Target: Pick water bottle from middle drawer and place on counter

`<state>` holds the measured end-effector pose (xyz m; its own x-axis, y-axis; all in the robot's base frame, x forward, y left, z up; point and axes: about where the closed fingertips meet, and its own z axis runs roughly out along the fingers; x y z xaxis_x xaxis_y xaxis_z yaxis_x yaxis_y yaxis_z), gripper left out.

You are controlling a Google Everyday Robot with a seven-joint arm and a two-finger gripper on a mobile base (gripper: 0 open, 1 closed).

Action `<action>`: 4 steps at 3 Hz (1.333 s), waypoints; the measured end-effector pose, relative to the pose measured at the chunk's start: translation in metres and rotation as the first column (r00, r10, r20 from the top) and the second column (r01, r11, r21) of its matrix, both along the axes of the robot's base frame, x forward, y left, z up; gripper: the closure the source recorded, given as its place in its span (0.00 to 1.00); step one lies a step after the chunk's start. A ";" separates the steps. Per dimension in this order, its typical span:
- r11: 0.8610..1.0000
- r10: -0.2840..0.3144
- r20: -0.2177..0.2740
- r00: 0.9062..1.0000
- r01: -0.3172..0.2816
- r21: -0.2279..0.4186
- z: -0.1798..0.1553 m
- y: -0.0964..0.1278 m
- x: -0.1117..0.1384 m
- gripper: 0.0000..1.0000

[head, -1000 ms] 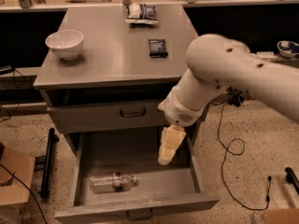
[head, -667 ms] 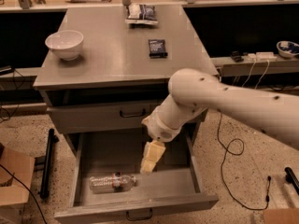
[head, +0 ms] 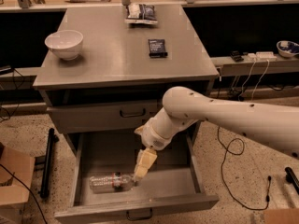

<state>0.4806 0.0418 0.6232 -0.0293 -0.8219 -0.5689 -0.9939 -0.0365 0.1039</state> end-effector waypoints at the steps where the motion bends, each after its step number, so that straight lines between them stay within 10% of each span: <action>1: 1.000 0.006 -0.037 0.999 -0.007 -0.025 -0.041 0.019 0.008 0.00; 4: 0.999 -0.003 -0.153 0.988 0.008 0.032 -0.185 0.082 0.018 0.00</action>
Offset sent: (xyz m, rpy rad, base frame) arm 0.0102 0.0697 -0.1466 -0.0443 0.1645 0.0681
